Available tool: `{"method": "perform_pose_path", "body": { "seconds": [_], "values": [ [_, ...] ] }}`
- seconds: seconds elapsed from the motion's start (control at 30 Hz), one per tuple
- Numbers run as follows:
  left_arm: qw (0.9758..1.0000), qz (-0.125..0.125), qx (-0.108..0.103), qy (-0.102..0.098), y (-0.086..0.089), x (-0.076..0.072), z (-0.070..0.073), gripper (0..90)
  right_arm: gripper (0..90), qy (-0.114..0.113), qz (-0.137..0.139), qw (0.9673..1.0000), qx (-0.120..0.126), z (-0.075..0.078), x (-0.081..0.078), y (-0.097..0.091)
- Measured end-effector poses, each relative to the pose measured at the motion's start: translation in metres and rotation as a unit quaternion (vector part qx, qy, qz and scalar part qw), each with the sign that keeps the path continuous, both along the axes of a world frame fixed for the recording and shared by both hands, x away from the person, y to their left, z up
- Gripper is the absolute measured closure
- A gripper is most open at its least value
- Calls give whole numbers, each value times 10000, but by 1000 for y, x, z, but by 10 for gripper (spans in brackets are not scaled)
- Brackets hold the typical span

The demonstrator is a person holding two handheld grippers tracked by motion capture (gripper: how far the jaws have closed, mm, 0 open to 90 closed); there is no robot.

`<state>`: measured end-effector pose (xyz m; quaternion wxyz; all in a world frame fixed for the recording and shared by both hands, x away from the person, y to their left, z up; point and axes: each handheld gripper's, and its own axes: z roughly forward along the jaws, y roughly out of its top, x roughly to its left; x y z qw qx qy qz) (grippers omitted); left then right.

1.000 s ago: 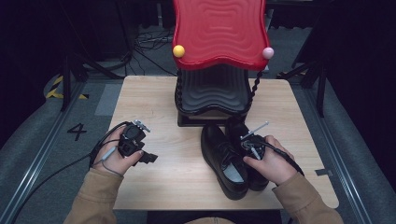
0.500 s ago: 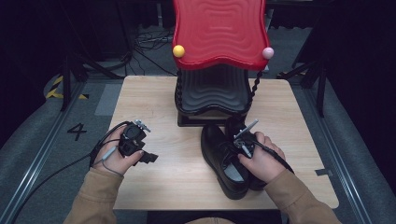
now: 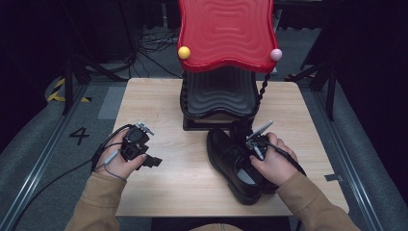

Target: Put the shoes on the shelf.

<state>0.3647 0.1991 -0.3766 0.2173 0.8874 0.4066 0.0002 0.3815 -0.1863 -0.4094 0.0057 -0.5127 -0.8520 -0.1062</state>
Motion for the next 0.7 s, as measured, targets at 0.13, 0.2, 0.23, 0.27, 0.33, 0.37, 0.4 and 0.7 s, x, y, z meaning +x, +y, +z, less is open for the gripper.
{"method": "perform_pose_path", "body": {
  "seconds": [0.13,0.2,0.23,0.27,0.33,0.37,0.4,0.7],
  "values": [
    [10000,0,3,-10,0,0,0,270,821,58,36,9999,103,7,0,-2],
    [10000,7,6,-8,2,-1,0,270,821,76,71,9998,153,12,-1,-3],
    [10000,44,-12,4,2,-1,0,270,821,101,83,9998,176,18,-2,-4],
    [10000,41,14,4,3,-1,1,270,821,101,83,9998,176,18,-2,-4],
    [10000,74,-15,-21,5,-2,2,270,820,97,115,9997,169,24,-4,-5],
    [9999,87,-16,-49,6,-2,3,270,820,98,119,9998,143,27,-6,-5],
    [9999,86,-17,-52,7,-2,3,270,820,87,141,9998,115,30,-7,-6],
    [9999,141,-19,-62,8,-2,3,269,819,-43,225,9997,42,65,-18,-12]
  ]
}}
